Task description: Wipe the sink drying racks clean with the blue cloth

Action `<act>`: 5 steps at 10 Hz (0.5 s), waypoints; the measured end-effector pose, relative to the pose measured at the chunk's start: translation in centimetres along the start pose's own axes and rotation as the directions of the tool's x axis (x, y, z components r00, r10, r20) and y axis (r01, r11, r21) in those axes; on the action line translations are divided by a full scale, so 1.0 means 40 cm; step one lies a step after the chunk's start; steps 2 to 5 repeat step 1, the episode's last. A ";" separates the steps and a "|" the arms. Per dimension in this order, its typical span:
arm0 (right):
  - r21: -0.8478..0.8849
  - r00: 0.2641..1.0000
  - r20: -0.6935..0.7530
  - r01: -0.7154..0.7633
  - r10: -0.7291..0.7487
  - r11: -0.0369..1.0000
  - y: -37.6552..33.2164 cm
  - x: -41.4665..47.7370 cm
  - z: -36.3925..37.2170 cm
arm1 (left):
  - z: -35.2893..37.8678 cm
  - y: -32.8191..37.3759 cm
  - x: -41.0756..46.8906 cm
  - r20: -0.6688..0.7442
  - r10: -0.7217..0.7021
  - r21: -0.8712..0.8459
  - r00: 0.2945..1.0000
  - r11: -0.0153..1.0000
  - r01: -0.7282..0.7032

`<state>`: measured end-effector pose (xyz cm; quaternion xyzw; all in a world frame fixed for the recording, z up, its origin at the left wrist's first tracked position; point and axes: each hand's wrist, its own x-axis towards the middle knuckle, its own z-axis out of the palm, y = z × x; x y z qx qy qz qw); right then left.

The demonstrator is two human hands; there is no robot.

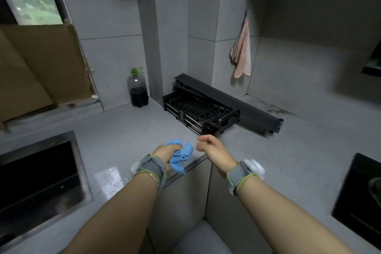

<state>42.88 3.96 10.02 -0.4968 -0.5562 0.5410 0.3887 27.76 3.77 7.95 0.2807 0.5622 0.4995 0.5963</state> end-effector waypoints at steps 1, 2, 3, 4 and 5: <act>-0.138 0.995 -0.103 -0.005 -0.010 0.990 0.036 -0.042 -0.060 | -0.154 -0.062 -0.035 -0.118 -0.026 0.081 0.993 0.996 0.036; -0.138 0.995 -0.103 -0.005 -0.010 0.990 0.036 -0.042 -0.060 | -0.154 -0.062 -0.035 -0.118 -0.026 0.081 0.993 0.996 0.036; -0.138 0.995 -0.103 -0.005 -0.010 0.990 0.036 -0.042 -0.060 | -0.154 -0.062 -0.035 -0.118 -0.026 0.081 0.993 0.996 0.036; -0.138 0.995 -0.103 -0.005 -0.010 0.990 0.036 -0.042 -0.060 | -0.154 -0.062 -0.035 -0.118 -0.026 0.081 0.993 0.996 0.036; -0.138 0.995 -0.103 -0.005 -0.010 0.990 0.036 -0.042 -0.060 | -0.154 -0.062 -0.035 -0.118 -0.026 0.081 0.993 0.996 0.036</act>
